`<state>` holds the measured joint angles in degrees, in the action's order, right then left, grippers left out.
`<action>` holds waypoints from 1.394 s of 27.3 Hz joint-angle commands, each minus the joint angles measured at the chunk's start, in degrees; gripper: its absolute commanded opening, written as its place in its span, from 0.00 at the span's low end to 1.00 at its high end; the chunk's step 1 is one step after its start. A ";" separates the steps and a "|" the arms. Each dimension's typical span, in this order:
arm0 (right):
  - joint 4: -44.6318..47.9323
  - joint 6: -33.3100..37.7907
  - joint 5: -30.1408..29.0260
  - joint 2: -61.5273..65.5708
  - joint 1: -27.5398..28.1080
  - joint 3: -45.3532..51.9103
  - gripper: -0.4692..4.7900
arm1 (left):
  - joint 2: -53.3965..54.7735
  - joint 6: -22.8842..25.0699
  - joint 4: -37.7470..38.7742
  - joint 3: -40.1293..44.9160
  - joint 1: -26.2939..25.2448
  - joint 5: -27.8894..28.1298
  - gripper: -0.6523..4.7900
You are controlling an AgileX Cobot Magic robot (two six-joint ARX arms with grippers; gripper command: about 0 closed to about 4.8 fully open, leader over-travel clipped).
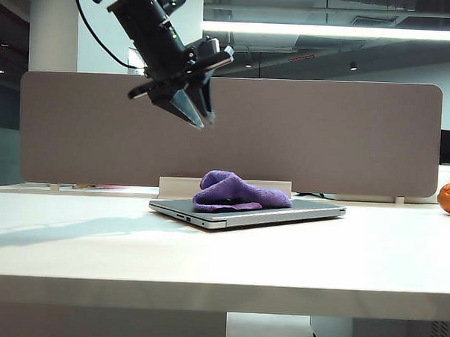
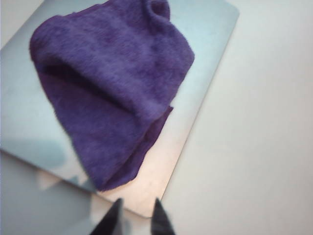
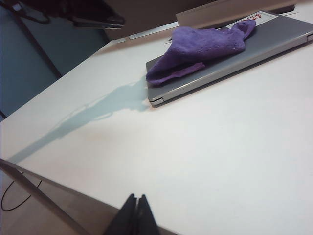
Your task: Pick up the purple rag and put it over the laptop.
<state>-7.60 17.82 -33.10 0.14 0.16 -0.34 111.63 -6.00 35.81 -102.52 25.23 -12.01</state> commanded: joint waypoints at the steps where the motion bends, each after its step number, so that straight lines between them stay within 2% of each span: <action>1: 0.63 0.13 0.26 -0.09 -0.07 0.20 0.13 | -1.84 1.62 2.51 -0.28 -0.83 2.32 0.27; 4: 0.61 0.13 2.05 -0.09 -0.04 0.20 0.13 | -3.48 2.51 4.70 -0.26 -1.60 3.17 0.24; 7: 0.57 0.13 5.38 -0.09 -0.07 0.20 0.13 | -5.25 4.20 7.13 -0.26 -2.27 3.17 0.12; 8: 0.55 0.11 6.58 -0.09 -0.07 0.20 0.13 | -5.79 4.52 7.80 -0.26 -2.56 3.52 0.11; 14: 0.57 -3.58 13.31 -0.09 -0.07 0.20 0.13 | -9.40 7.37 10.49 -0.22 -2.93 5.84 0.11; 19: 0.55 -9.70 22.71 -0.09 -0.04 0.20 0.13 | -14.16 7.72 10.88 -0.11 -2.86 5.99 0.11; 26: 0.59 -18.25 24.68 -0.09 -0.04 0.20 0.13 | -19.50 8.24 11.82 -0.11 -2.86 6.01 0.11; 30: 0.81 -18.71 27.54 -0.09 -0.04 0.20 0.13 | -22.18 9.22 13.51 -0.09 -2.86 6.03 0.11; 35: 2.08 -18.95 33.94 -0.09 0.00 0.20 0.13 | -25.73 10.58 15.61 -0.07 -2.86 6.01 0.11; 38: 1.97 -19.15 34.56 -0.09 0.00 0.20 0.13 | -27.96 10.78 16.52 -0.07 -2.86 6.01 0.11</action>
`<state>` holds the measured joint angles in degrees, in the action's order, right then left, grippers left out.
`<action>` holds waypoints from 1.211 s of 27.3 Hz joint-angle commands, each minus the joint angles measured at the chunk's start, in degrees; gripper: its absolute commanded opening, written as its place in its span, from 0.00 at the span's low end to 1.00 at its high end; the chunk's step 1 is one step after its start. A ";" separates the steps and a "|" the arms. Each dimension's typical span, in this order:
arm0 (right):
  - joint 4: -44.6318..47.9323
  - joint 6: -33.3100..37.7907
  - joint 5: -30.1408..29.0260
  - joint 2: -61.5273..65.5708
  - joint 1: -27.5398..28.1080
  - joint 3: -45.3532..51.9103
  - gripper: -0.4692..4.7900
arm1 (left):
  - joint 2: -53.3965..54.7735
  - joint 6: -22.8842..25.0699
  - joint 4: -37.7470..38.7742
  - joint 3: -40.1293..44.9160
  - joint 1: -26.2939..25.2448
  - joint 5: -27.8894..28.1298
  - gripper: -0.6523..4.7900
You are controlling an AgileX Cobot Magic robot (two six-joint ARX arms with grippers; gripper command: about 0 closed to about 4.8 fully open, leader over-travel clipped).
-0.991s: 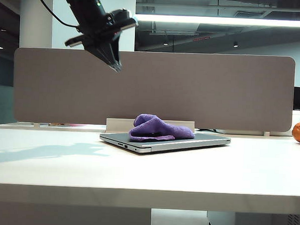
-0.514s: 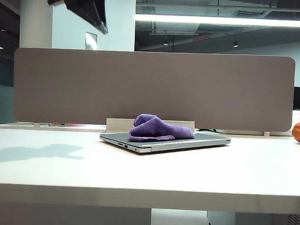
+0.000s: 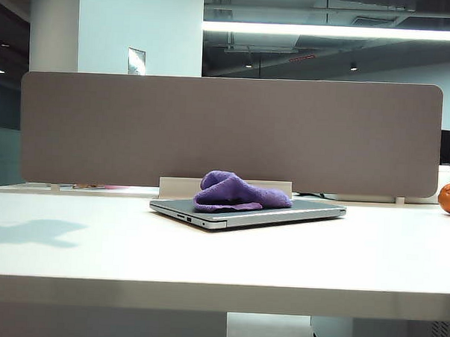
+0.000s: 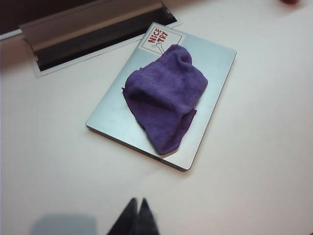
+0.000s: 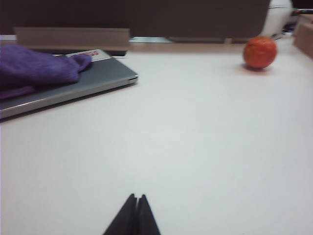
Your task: Pick up the purple rag and put it over the laptop.
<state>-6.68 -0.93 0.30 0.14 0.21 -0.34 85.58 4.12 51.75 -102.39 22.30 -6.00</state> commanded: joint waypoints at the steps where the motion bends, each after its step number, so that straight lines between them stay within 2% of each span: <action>1: 0.96 -0.44 1.16 -0.09 -0.04 0.20 0.13 | -2.75 0.87 0.85 -0.20 0.07 0.02 0.11; 8: 0.83 -0.39 1.09 -0.09 -0.07 0.20 0.13 | -10.14 1.46 0.13 3.52 0.04 2.49 0.11; 13: 0.48 -0.39 1.09 -0.09 -0.07 0.20 0.13 | -19.80 0.92 -7.17 15.89 0.04 3.91 0.11; 18: 0.46 -0.42 1.09 -0.09 -0.07 0.20 0.13 | -28.68 -1.75 -13.86 28.00 0.07 3.85 0.11; 25: 0.46 -0.42 1.09 -0.09 -0.07 0.20 0.13 | -39.23 -2.67 -19.69 41.94 0.07 4.15 0.11; 33: 0.46 -0.42 1.09 -0.09 -0.07 0.20 0.13 | -50.69 -4.17 -25.70 55.87 0.09 7.58 0.11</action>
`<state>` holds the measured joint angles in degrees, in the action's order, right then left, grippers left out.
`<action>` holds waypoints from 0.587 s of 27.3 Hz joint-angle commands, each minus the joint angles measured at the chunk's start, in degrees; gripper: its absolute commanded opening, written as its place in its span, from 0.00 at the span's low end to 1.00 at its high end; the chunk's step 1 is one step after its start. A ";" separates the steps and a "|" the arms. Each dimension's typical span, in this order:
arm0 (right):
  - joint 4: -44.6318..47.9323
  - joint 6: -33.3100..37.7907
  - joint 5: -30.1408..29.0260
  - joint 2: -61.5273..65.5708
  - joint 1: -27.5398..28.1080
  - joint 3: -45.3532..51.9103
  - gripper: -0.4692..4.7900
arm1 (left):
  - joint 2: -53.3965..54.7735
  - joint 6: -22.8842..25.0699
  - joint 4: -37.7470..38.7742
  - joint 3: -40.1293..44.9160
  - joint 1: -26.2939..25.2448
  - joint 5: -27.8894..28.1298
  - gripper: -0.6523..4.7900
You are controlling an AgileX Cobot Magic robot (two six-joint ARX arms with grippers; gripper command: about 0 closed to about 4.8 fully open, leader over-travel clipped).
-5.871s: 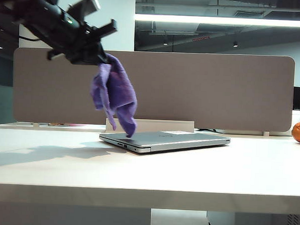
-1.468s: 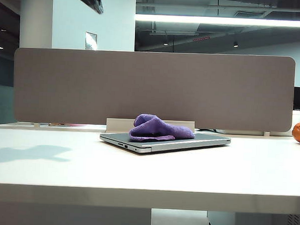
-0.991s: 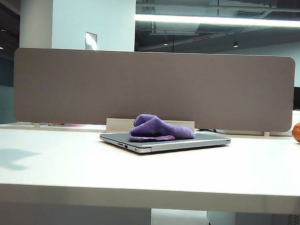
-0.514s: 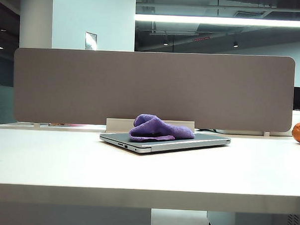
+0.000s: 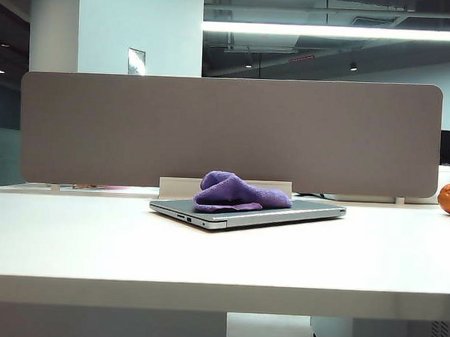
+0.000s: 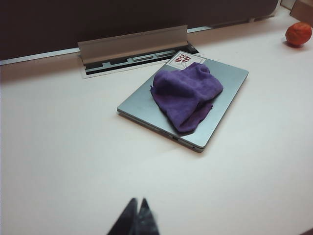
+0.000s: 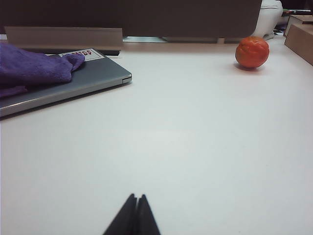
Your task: Pick up the purple rag and put it over the laptop.
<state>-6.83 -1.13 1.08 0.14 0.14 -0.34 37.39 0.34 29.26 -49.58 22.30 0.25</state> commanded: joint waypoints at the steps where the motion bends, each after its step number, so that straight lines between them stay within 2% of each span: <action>1: 0.61 -0.20 0.31 -0.09 0.00 0.20 0.13 | -3.74 -0.42 -3.56 4.39 0.09 1.75 0.11; 8: 0.61 -0.22 0.31 -0.09 -0.02 0.20 0.13 | -12.41 -2.89 -5.44 14.43 0.09 3.43 0.11; 16: 0.61 -0.22 0.31 -0.09 0.00 0.20 0.13 | -18.67 -9.11 -5.86 22.32 0.09 3.61 0.11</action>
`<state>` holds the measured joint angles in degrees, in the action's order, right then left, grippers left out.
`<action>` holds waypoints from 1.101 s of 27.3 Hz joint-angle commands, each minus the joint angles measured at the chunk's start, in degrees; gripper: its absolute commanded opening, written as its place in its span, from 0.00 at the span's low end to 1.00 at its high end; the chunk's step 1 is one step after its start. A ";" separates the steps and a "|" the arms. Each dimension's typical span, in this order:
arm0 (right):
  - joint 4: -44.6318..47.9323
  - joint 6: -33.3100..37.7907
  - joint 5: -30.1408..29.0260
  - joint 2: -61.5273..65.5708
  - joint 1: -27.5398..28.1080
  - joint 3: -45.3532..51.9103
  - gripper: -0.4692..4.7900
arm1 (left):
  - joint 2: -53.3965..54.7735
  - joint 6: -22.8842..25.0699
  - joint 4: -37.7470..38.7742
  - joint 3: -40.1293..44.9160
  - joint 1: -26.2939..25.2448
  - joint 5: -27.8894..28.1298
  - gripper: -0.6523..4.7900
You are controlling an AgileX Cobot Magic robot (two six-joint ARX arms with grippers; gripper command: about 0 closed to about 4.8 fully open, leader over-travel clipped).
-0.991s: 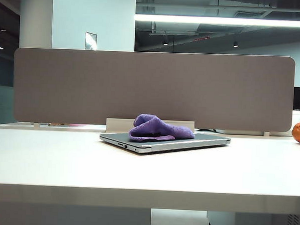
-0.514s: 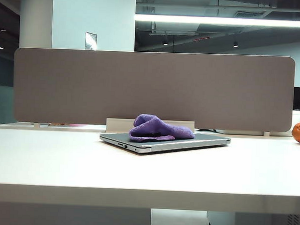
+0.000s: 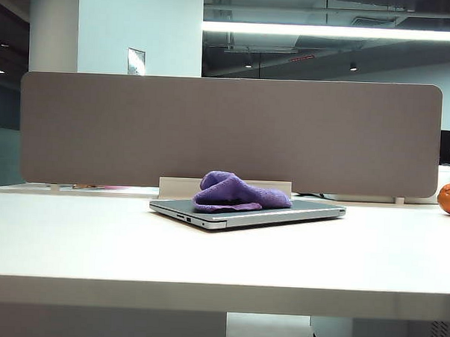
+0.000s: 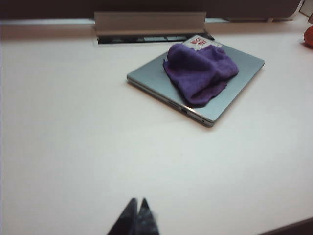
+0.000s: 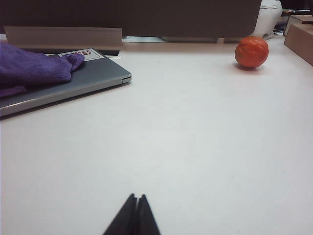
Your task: Pick up the purple rag and put it over the laptop.
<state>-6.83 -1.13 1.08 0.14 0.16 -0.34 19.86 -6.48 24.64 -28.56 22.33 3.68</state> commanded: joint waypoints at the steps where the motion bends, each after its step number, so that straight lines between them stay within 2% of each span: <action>1: 0.61 -0.22 0.31 -0.09 -0.02 0.20 0.13 | -1.84 -3.17 -1.31 2.10 0.07 0.20 0.11; 8: 0.61 -0.22 0.31 -0.09 -0.02 0.20 0.13 | -3.67 -4.20 -0.87 4.94 0.07 0.04 0.11; 10: 0.59 -0.22 0.31 -0.09 -0.02 0.20 0.13 | -3.69 -5.97 -0.81 4.94 0.07 0.00 0.11; 20: 0.61 -0.20 0.31 -0.09 -0.02 0.20 0.13 | -3.69 -5.95 -0.72 4.94 0.07 0.15 0.11; 23: 0.61 -0.22 0.31 -0.09 -0.02 0.20 0.13 | -3.67 -4.13 -0.76 4.94 0.04 0.87 0.11; 26: 0.63 -0.20 0.31 -0.09 -0.02 0.20 0.13 | -3.69 -2.84 -1.60 5.29 -0.07 4.42 0.11; 30: 0.63 -0.22 0.31 -0.09 -0.02 0.20 0.13 | -3.69 -2.32 -1.66 5.57 -3.28 5.55 0.11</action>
<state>-6.85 -1.13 1.08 0.14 0.16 -0.34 16.16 -9.21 23.79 -23.00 19.99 8.45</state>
